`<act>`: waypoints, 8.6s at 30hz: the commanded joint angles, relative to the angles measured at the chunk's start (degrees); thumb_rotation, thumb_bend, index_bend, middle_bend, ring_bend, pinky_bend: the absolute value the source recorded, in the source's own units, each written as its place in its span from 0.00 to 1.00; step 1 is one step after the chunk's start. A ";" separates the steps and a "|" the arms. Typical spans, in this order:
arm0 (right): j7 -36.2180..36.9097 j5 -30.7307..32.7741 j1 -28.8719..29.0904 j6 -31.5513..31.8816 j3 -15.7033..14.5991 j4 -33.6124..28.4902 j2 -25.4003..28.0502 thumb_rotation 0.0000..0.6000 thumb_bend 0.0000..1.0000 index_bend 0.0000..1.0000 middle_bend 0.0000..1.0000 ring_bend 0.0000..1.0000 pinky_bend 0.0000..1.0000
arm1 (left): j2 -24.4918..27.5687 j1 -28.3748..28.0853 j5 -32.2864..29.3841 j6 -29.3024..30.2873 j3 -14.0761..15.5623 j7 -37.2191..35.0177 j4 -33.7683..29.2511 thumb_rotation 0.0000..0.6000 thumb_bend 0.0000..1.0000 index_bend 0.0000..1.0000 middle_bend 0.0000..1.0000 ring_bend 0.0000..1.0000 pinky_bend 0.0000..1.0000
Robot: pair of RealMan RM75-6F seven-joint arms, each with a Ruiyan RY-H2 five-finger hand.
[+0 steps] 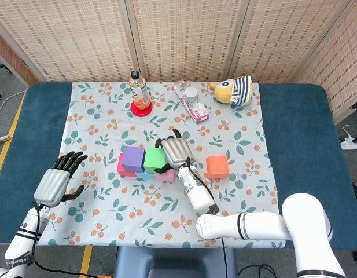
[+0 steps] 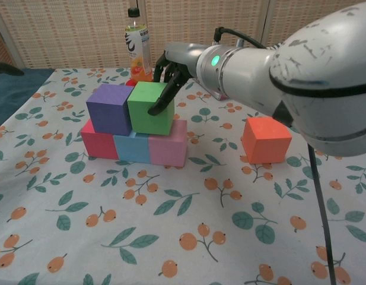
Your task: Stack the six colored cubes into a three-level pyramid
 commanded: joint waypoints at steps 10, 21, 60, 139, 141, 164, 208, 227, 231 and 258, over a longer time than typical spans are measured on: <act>-0.70 -0.25 -0.23 0.24 0.58 -0.16 -0.61 0.85 0.02 0.40 0.43 0.27 0.05 | 0.01 0.08 0.11 -0.05 0.10 -0.41 0.14 1.00 0.34 0.10 0.05 0.01 0.12; -1.49 -0.32 -0.32 0.38 0.88 0.65 -1.51 0.85 0.01 0.39 0.43 0.27 0.05 | -0.01 0.13 0.12 -0.21 0.19 -0.81 0.41 1.00 0.34 0.09 0.04 0.01 0.12; -3.56 -0.32 -0.45 0.49 1.76 1.46 -3.25 0.85 0.02 0.12 0.39 0.20 0.03 | -0.29 0.37 0.40 -0.23 0.39 -2.12 1.49 1.00 0.34 0.09 0.04 0.01 0.11; 16.40 -22.31 -21.34 -15.07 -11.27 -13.31 27.85 0.85 0.02 0.15 0.20 0.07 0.06 | -1.05 3.00 -1.47 4.89 -1.37 -2.15 2.58 1.00 0.34 0.19 0.11 0.05 0.12; 18.79 -25.16 -22.01 -16.82 -12.02 -10.94 27.64 0.85 0.02 0.14 0.20 0.07 0.06 | -1.02 3.05 -1.59 4.78 -1.30 -1.40 2.05 1.00 0.34 0.20 0.11 0.05 0.12; 28.57 -49.27 -23.81 -18.08 -17.91 11.25 18.16 0.85 0.02 0.16 0.20 0.07 0.05 | -0.48 2.80 -2.93 3.46 -1.90 0.36 -0.86 1.00 0.34 0.20 0.10 0.05 0.13; 10.22 -5.02 0.99 -17.80 -3.04 -12.67 25.94 1.00 0.02 0.46 0.42 0.35 0.16 | -1.25 0.63 -2.57 0.02 -0.93 6.36 -0.84 1.00 0.34 0.18 0.10 0.04 0.13; -4.24 19.17 18.85 -10.43 -3.74 -5.59 16.23 1.00 0.02 0.40 0.44 0.36 0.16 | -2.91 1.33 -3.27 1.12 -0.85 6.04 1.59 1.00 0.34 0.17 0.09 0.03 0.12; -5.71 21.59 20.37 -10.06 -3.53 -4.35 15.05 1.00 0.02 0.38 0.44 0.36 0.16 | -3.04 1.44 -3.14 1.22 -0.84 5.22 2.13 1.00 0.34 0.17 0.09 0.03 0.12; -10.37 25.40 22.41 -7.23 -1.89 -4.16 12.74 1.00 0.02 0.00 0.21 0.10 0.01 | -3.28 1.61 -2.30 1.40 -0.68 3.12 3.29 1.00 0.34 0.17 0.07 0.02 0.11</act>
